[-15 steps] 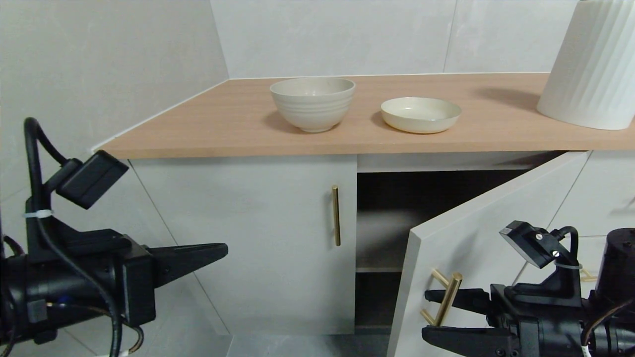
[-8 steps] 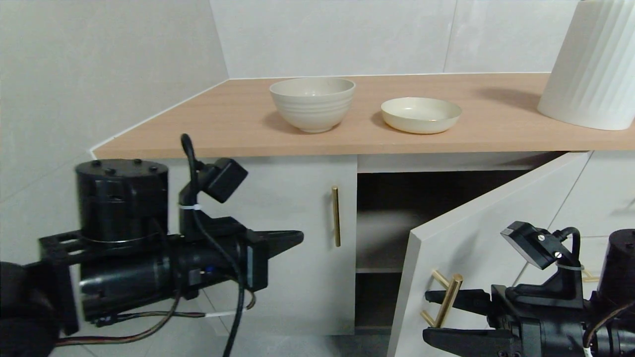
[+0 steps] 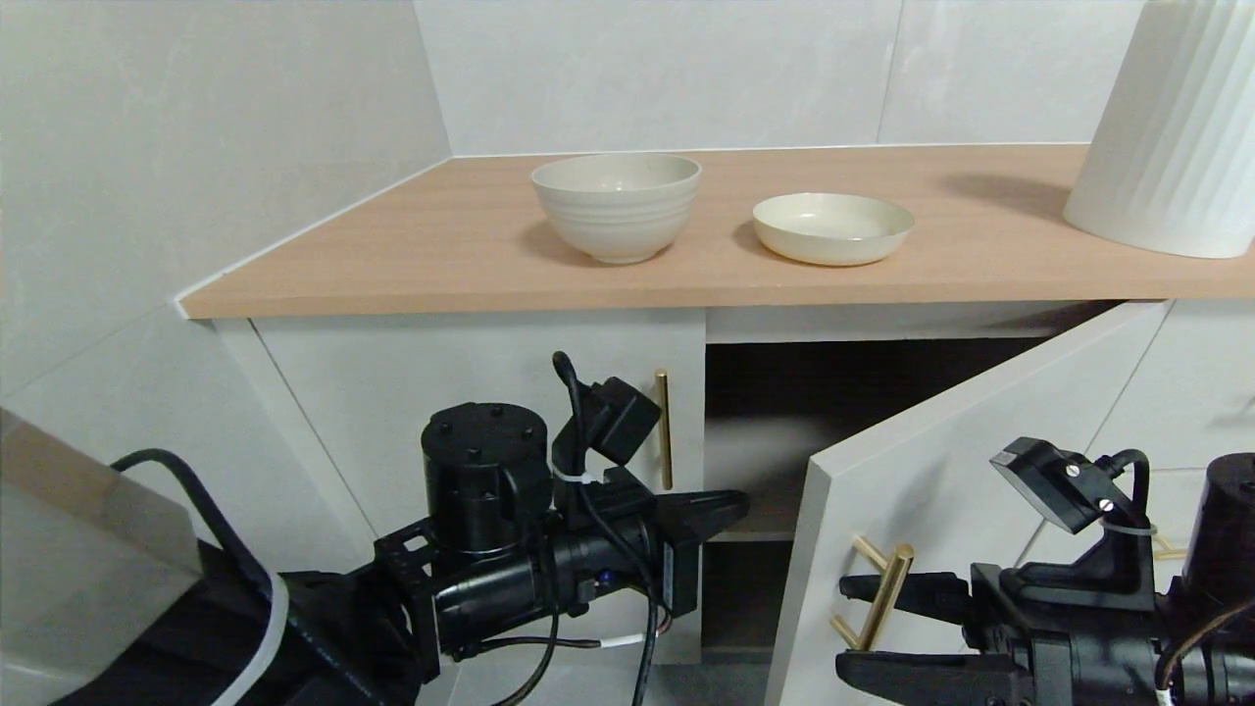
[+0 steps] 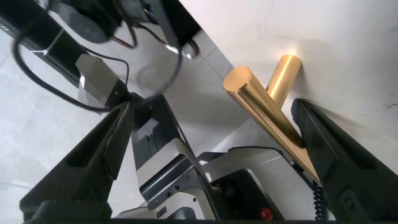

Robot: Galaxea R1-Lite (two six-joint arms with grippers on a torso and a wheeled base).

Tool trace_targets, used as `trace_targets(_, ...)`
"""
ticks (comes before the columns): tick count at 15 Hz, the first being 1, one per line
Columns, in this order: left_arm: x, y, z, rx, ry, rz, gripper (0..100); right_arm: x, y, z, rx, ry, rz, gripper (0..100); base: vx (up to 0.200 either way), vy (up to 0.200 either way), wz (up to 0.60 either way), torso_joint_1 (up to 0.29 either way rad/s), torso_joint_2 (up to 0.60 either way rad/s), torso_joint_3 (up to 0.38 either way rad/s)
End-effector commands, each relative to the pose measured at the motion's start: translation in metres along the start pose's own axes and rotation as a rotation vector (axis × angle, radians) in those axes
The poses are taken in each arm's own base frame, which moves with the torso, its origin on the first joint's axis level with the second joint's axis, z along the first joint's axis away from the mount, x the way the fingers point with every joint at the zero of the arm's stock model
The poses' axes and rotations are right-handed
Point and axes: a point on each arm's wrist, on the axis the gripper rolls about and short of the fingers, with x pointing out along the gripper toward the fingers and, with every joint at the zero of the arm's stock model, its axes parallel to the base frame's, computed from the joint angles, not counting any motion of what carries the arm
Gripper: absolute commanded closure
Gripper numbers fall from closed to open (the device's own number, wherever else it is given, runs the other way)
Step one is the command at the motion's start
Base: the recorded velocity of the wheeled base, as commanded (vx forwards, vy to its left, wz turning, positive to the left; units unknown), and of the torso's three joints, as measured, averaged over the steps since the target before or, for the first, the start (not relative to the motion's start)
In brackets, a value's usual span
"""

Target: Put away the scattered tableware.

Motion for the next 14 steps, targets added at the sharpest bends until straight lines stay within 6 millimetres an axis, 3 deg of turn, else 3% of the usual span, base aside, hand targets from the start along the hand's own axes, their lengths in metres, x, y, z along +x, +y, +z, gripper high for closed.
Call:
trace_targets(1,0.006,0.003,-0.009,-0.016,0.015,-0.002,100,0.001,-0.001,-0.001,0.004,0.005,-0.003,0,0.000,0.000,0.00,0.000,0.00,0.000)
trace_targets(4,0.030,0.014,-0.023,-0.065,0.037,-0.021,100,0.004,-0.005,-0.003,-0.005,0.018,-0.011,0,0.000,0.000,0.00,0.000,0.00,0.000)
trace_targets(7,0.059,0.007,-0.032,-0.039,-0.026,-0.039,100,0.004,-0.005,-0.001,-0.016,0.008,-0.021,0,0.000,0.000,0.00,0.000,0.00,0.000)
trace_targets(14,0.059,-0.011,-0.037,-0.031,-0.024,-0.077,100,-0.001,-0.009,0.008,-0.115,-0.077,-0.157,0,0.000,0.000,0.00,0.000,0.00,0.000)
